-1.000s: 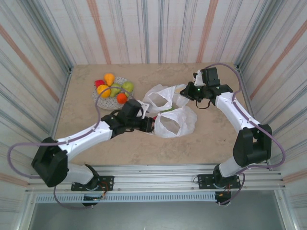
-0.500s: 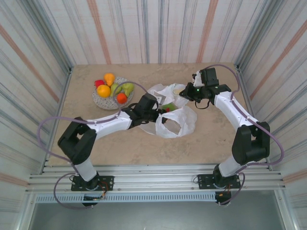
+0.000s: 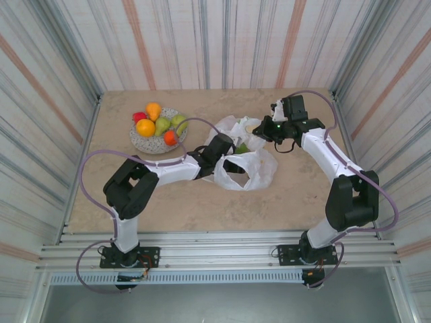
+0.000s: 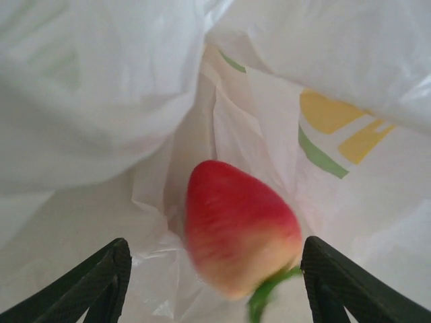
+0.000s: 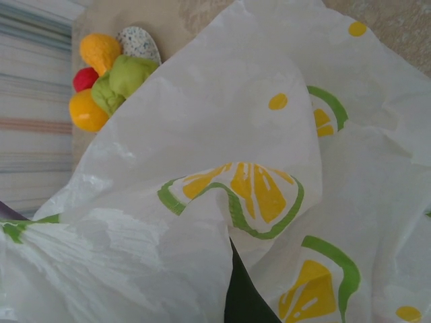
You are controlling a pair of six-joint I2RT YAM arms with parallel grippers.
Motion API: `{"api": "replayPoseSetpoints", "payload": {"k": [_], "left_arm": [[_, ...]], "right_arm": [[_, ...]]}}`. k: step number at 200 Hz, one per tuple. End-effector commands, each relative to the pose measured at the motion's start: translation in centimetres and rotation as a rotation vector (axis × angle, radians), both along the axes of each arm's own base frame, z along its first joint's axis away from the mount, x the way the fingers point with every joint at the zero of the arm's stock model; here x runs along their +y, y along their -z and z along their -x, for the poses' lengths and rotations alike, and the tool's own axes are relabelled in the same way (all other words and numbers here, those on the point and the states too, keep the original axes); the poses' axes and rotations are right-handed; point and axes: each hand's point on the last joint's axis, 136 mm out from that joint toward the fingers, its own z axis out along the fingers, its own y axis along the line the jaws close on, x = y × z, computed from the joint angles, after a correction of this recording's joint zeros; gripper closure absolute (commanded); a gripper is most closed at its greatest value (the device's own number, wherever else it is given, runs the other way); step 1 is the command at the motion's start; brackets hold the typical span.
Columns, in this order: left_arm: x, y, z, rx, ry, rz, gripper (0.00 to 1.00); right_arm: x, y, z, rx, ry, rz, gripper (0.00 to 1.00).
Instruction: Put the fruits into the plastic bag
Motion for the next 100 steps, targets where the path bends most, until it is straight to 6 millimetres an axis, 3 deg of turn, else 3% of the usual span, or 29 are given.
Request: {"api": "replayPoseSetpoints", "payload": {"k": [1, 51, 100], "left_arm": [[-0.5, -1.4, 0.1, -0.027, 0.023, 0.022, 0.27], [1.0, -3.4, 1.1, -0.066, 0.046, 0.021, 0.20], [4.7, -4.9, 4.5, -0.086, 0.136, 0.002, 0.19]], "right_arm": [[-0.1, 0.9, 0.2, 0.031, -0.004, -0.009, 1.00], [-0.9, 1.0, 0.4, 0.028, 0.004, 0.015, 1.00], [-2.1, 1.1, 0.2, 0.028, 0.020, 0.034, 1.00]]}}
